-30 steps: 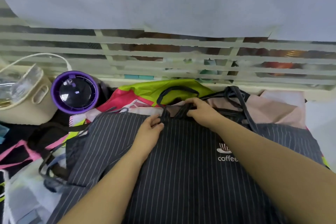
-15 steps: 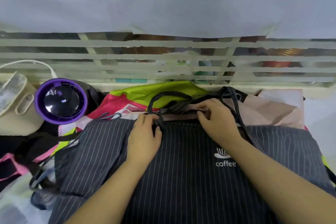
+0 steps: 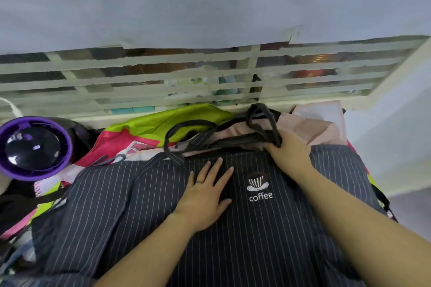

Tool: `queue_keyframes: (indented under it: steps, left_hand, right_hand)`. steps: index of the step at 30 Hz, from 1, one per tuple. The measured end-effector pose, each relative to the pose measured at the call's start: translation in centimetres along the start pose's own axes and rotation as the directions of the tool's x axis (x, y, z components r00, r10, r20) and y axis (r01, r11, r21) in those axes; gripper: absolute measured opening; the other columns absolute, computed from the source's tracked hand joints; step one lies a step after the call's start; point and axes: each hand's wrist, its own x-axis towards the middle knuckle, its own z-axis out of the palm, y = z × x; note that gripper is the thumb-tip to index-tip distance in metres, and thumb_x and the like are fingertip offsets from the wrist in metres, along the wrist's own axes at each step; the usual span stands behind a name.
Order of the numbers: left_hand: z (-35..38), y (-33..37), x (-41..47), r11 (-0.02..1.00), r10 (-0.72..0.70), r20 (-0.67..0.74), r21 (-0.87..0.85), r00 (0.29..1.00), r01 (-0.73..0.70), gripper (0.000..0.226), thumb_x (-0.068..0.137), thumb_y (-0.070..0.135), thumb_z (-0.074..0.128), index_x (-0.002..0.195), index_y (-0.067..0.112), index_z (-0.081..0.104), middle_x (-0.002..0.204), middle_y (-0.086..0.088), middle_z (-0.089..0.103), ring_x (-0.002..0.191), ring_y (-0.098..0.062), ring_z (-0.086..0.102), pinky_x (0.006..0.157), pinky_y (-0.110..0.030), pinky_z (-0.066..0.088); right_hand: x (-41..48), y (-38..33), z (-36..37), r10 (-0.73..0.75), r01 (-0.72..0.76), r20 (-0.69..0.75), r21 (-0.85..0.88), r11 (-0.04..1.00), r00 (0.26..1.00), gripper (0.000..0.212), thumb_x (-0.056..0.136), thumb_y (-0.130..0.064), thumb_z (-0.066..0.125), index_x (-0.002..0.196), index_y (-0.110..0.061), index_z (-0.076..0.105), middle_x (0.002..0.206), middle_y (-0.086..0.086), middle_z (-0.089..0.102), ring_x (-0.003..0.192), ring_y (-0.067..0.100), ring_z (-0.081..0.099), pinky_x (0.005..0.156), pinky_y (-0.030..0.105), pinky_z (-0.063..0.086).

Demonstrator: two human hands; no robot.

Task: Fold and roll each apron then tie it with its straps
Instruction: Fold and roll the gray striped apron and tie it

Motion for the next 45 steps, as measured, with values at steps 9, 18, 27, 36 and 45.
queue_keyframes:
  steps: [9,18,27,36,45]
  left_hand:
    - [-0.6,-0.3,0.6,0.996,-0.084,0.034,-0.02,0.996,0.084,0.08,0.094,0.057,0.04,0.151,0.034,-0.011,0.158,0.003,-0.023,0.146,-0.022,-0.014,0.119,-0.052,0.003]
    - [1.7,-2.4,-4.5,0.987,-0.151,-0.075,0.038,0.986,0.154,0.07,0.089,0.067,0.012,0.151,0.037,-0.002,0.16,0.003,-0.011,0.147,-0.022,-0.01,0.114,-0.056,-0.007]
    - [0.1,-4.7,-7.8,0.965,-0.258,-0.196,0.003,0.946,0.263,0.053,0.098,0.039,0.043,0.147,0.025,0.03,0.158,-0.004,0.016,0.146,-0.023,0.013,0.118,-0.05,0.005]
    - [7.7,-3.2,-19.9,0.924,0.378,-0.31,0.18,0.872,-0.336,0.044,0.092,0.041,0.041,0.13,0.022,0.053,0.133,0.001,0.055,0.127,-0.018,0.049,0.112,-0.047,0.033]
    - [12.1,-6.7,-25.7,0.901,0.277,-0.123,0.378,0.953,-0.213,0.111,0.068,0.051,0.069,0.153,0.021,0.005,0.159,-0.008,0.013,0.146,-0.028,0.001,0.113,-0.051,0.007]
  right_hand:
    - [-0.8,2.3,-1.0,-0.01,0.011,-0.313,0.003,1.0,0.95,0.037,0.086,-0.03,0.065,0.12,-0.019,0.056,0.118,0.005,0.058,0.115,0.027,0.049,0.098,0.047,0.031]
    - [-6.9,3.6,1.7,-0.405,0.529,0.403,-0.269,0.805,0.821,0.058,0.092,-0.04,0.057,0.144,-0.025,0.037,0.156,-0.001,0.024,0.145,0.019,0.017,0.12,0.038,0.011]
    - [-12.2,1.8,1.9,-0.551,0.588,0.227,-0.154,0.794,0.803,0.039,0.089,-0.024,0.064,0.128,-0.021,0.059,0.141,0.001,0.049,0.136,0.02,0.038,0.117,0.042,0.023]
    - [-25.3,4.5,4.9,-0.635,0.743,0.451,-0.104,0.661,0.628,0.052,0.085,-0.053,0.055,0.13,-0.027,0.053,0.137,-0.002,0.049,0.128,0.016,0.043,0.109,0.038,0.037]
    - [-28.9,6.8,6.8,-0.391,0.676,0.568,-0.471,0.567,0.724,0.124,0.052,-0.037,0.085,0.152,-0.017,0.014,0.151,0.011,0.035,0.139,0.029,0.024,0.11,0.051,0.008]
